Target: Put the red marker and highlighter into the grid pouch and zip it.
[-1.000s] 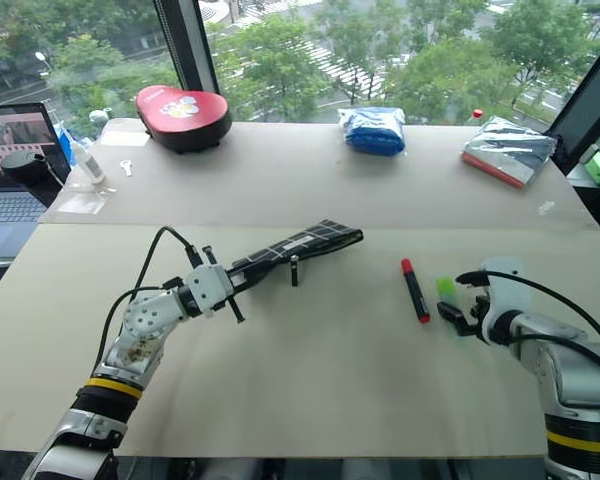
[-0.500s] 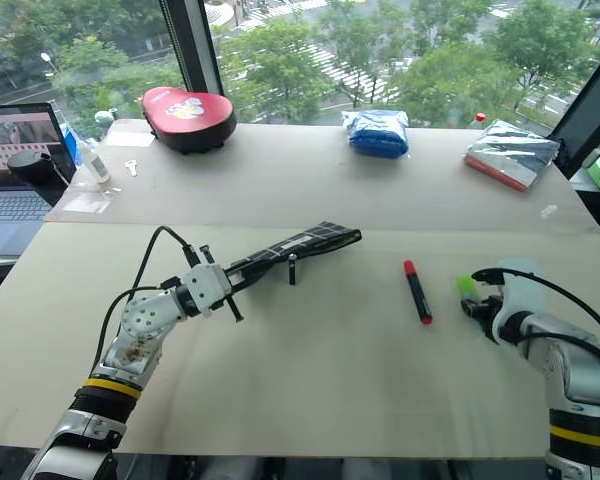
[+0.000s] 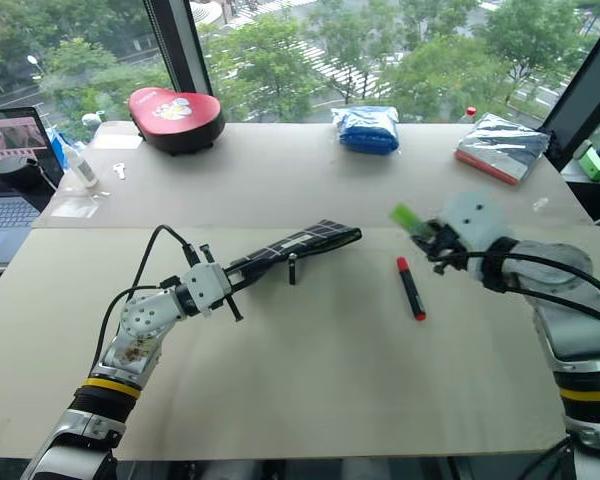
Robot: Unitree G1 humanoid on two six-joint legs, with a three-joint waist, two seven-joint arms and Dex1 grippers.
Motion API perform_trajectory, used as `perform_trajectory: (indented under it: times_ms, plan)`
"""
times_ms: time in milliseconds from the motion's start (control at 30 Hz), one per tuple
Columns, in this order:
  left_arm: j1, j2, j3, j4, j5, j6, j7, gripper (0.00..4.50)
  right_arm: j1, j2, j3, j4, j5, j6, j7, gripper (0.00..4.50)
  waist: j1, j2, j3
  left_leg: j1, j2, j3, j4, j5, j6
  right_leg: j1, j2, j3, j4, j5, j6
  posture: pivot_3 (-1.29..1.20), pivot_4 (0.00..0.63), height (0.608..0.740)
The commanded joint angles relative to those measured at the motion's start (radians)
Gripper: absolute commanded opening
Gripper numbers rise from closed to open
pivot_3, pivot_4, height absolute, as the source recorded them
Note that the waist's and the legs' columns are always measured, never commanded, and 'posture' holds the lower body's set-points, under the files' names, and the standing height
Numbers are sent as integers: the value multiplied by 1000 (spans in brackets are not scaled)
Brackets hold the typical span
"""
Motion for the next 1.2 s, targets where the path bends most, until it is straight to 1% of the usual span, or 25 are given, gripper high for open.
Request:
perform_trajectory:
  times_ms: [33,167,433,633,867,967,1100,1200]
  plan:
    - [-1,-6,-3,-54,-5,-2,3,0,-63,2,97,23,-119,-130,33,1014,2,0,0,0,-1,0,0,0,0,0,0,0,0,0,0,0,150,740]
    - [6,-10,-11,-66,-4,1,3,0,-120,38,176,114,-191,-221,59,1014,8,0,0,-1,-1,0,0,0,-1,-1,-1,0,0,0,0,0,150,740]
    - [11,-7,-10,-82,-3,5,6,0,-189,85,195,232,-251,-307,85,1014,9,0,0,-2,-1,0,0,3,-5,-2,-1,0,0,0,0,0,150,740]
    - [13,-6,-17,-87,-4,3,-3,0,-221,115,217,267,-302,-345,100,1014,9,0,0,-2,-1,0,0,2,-4,-3,-1,0,0,0,0,0,150,740]
    - [2,-4,-20,-76,-9,1,-15,0,-266,175,319,274,-428,-466,96,1014,7,0,0,-2,-1,0,0,3,-6,-3,0,0,0,0,0,0,150,740]
    - [-2,-2,-17,-72,-11,-1,-19,0,-285,213,349,277,-479,-523,70,1014,6,0,0,-2,-1,0,0,3,-6,-4,0,0,0,0,0,0,150,740]
    - [-5,4,-12,-70,-14,-1,-24,0,-318,276,367,310,-527,-667,-2,1014,4,0,0,-3,-2,0,0,4,-8,-4,0,0,0,0,0,0,150,740]
    - [-5,7,-9,-70,-16,-3,-26,0,-334,296,378,367,-580,-769,-63,1014,3,0,0,-3,-2,0,0,5,-9,-5,0,0,1,0,0,0,150,740]
